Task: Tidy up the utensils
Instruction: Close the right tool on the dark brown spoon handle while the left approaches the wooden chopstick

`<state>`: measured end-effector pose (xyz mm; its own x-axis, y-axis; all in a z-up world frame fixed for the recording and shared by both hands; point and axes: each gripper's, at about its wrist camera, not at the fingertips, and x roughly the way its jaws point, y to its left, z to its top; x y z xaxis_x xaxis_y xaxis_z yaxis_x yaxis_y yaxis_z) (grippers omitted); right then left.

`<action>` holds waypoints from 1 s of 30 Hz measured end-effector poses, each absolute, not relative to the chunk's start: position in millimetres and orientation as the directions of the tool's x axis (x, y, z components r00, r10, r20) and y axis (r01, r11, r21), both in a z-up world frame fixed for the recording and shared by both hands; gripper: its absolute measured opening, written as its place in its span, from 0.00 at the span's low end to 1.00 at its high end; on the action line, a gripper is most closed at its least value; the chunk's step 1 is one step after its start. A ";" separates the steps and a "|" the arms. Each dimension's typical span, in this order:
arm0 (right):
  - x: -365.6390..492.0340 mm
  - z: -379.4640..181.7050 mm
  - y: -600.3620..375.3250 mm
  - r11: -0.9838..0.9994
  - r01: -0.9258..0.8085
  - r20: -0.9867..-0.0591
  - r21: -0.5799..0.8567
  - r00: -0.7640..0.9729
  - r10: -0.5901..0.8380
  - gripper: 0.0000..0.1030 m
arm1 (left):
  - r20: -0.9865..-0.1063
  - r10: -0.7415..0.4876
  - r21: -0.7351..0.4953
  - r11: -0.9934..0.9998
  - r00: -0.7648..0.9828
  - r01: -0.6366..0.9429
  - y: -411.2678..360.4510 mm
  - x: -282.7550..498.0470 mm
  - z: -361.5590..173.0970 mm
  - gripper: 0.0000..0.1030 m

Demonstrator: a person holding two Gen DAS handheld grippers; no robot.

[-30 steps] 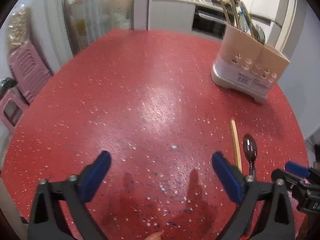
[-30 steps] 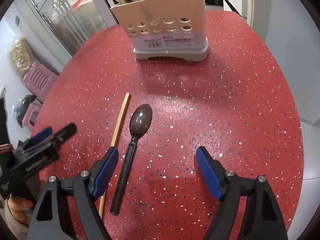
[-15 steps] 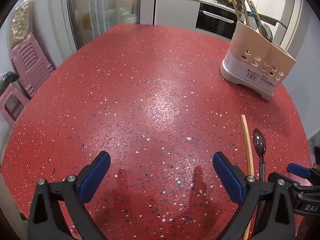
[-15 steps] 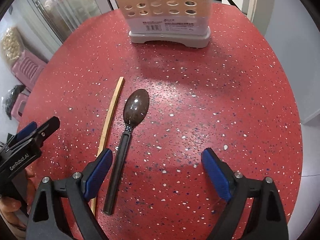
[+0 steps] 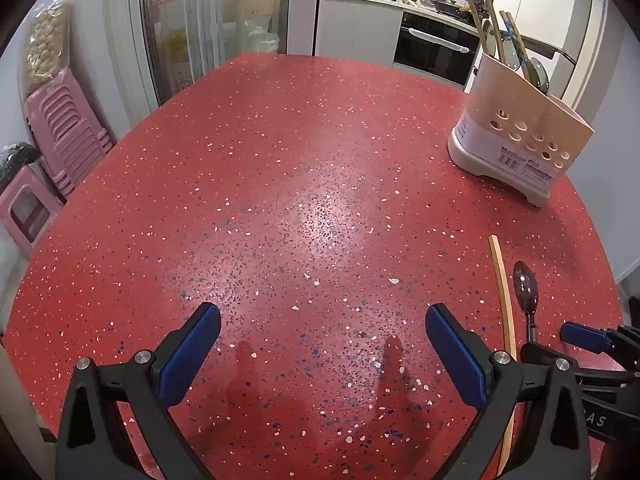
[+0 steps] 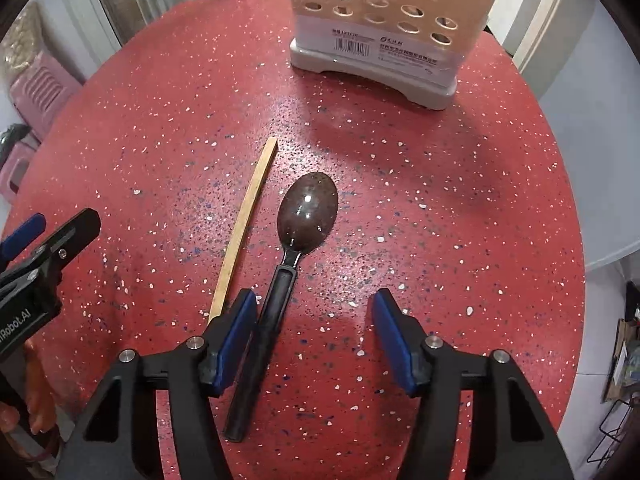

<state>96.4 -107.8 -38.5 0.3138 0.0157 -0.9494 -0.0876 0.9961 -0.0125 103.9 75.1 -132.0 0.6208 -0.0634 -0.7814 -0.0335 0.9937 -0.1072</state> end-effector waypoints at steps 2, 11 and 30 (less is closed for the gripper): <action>99.7 -38.7 -105.0 0.996 -0.089 -0.956 -0.013 0.294 0.014 0.62 | -0.779 -0.066 -0.109 0.994 0.623 -0.031 75.9 104.3 -125.1 1.00; 107.7 -38.2 -95.5 0.991 -0.131 -0.963 -0.009 0.268 0.026 0.27 | -0.774 -0.068 -0.107 0.994 0.629 -0.024 73.3 102.4 -119.5 1.00; 83.6 -36.1 -161.6 0.981 -0.118 -0.935 0.157 0.303 0.186 0.00 | -0.815 -0.164 -0.097 0.984 0.556 0.148 9.9 98.1 -118.5 1.00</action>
<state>83.6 -161.6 -36.1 0.3031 0.1860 -0.9346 -0.1177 0.9806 0.1570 98.1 9.9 -118.5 0.5562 -0.1641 -0.8147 0.1485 0.9842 -0.0968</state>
